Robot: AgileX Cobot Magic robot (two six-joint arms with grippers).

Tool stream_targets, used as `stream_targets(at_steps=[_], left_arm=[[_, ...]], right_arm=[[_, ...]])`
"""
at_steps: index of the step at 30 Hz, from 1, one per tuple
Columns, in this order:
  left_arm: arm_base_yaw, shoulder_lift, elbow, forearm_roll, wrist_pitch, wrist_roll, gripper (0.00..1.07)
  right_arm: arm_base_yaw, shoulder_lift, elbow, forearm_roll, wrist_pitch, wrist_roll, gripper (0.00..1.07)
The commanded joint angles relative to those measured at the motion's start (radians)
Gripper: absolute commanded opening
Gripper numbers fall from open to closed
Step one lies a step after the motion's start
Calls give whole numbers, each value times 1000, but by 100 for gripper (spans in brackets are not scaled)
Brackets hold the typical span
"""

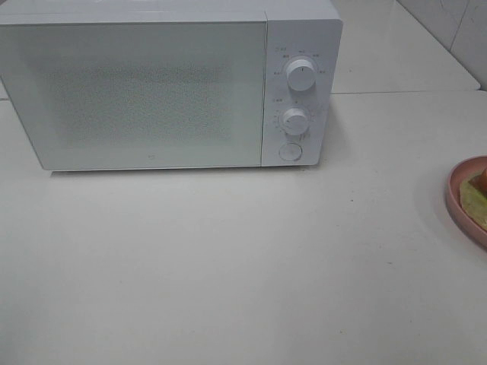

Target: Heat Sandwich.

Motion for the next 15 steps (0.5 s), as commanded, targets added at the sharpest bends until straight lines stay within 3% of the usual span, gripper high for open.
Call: stream_targets(at_steps=[1,15], left_arm=[[2,-27,3,-4,-14,-7,76],[2,-27,3,-2,-15,-11,76]], right_arm=[[-5,-22,1,0,-12,4,75],[-5,-20,1,0,-12,4,75]])
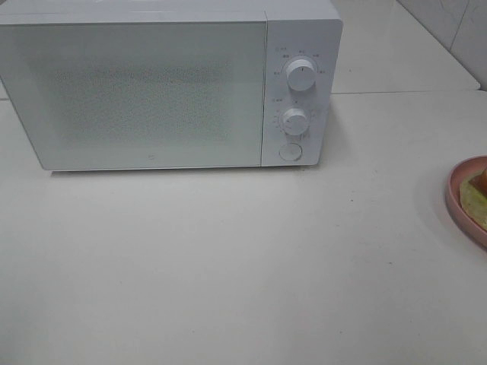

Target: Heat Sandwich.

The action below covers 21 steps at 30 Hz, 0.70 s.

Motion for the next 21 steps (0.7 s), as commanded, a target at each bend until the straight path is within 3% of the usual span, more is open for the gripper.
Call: stream_targets(at_steps=[1,21], left_arm=[[2,-24,3,-2,-15,-7,76],[2,-24,3,-2,-15,-7,76]], right_arm=[[-5,-20,1,0,-12,4,75],[-5,-20,1,0,-12,4,75]])
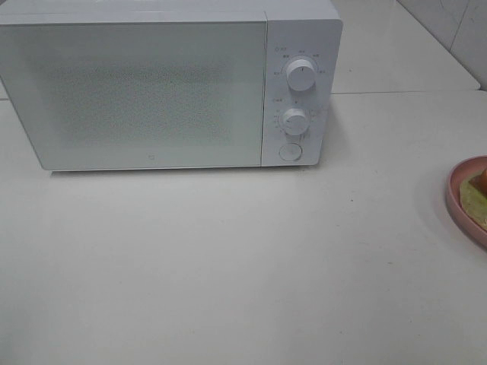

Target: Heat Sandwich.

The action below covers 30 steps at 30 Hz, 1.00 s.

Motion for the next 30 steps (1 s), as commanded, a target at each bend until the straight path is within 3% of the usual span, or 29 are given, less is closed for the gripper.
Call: stream_targets(at_steps=[1,30], left_arm=[[2,-24,3,-2,-15,-7,76],[2,-24,3,-2,-15,-7,76]], right_arm=[[-5,-20,1,0,-12,4,75],[-5,-20,1,0,-12,4,75]])
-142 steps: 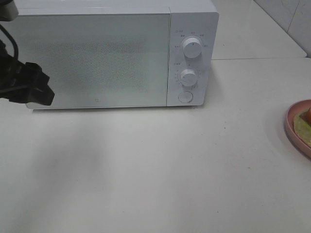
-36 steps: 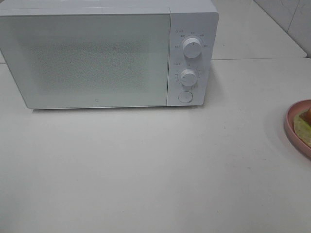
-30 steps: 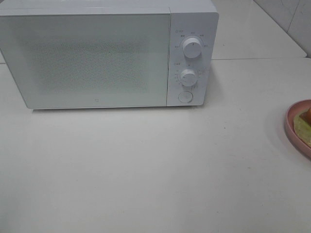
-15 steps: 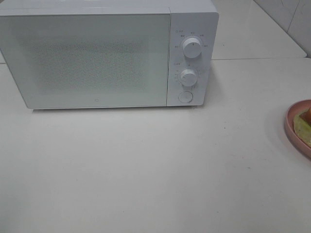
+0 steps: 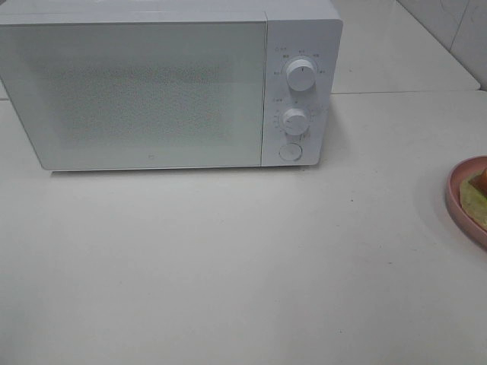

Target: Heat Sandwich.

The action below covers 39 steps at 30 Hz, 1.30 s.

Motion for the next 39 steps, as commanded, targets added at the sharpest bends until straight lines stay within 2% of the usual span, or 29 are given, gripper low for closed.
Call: stream_targets(at_steps=[1,39], left_arm=[[2,-24,3,-2,-15,-7,76],[2,-24,3,-2,-15,-7,76]], right_arm=[[-5,-20,1,0,-12,4,75],[-5,-20,1,0,-12,4,75]])
